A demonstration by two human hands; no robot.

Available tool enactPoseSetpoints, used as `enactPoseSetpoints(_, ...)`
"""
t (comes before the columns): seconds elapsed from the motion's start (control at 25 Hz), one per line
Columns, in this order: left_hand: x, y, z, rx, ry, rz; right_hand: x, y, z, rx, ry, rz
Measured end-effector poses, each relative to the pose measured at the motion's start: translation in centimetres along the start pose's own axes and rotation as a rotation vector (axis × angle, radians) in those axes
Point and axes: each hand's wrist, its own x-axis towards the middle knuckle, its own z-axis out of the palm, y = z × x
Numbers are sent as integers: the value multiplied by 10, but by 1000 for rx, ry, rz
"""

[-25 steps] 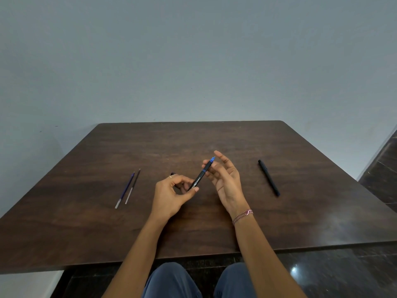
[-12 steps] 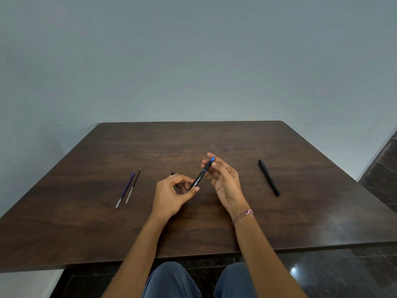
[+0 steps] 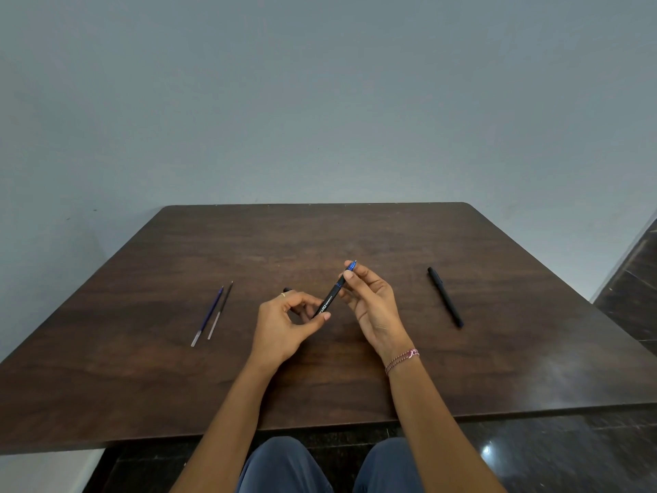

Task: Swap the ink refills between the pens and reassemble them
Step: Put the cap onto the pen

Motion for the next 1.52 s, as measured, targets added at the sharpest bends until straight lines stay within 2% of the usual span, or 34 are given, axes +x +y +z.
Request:
enactPoseSetpoints(0.28, 0, 1, 0, 20, -4, 1, -1, 0, -1, 59, -72, 8)
enactPoseSetpoints(0.6, 0, 0, 0, 7, -4, 3, -1, 0, 0, -5, -11, -9)
enactPoseSetpoints(0.88, 0, 0, 0, 5, -4, -9, -1, -2, 0, 43, -73, 11)
enactPoseSetpoints(1.32, 0, 2, 0, 1, -8, 2, 0, 0, 0, -8, 25, -15)
enactPoseSetpoints(1.52, 0, 2, 0, 11, 4, -13, 0, -2, -1, 56, -31, 28)
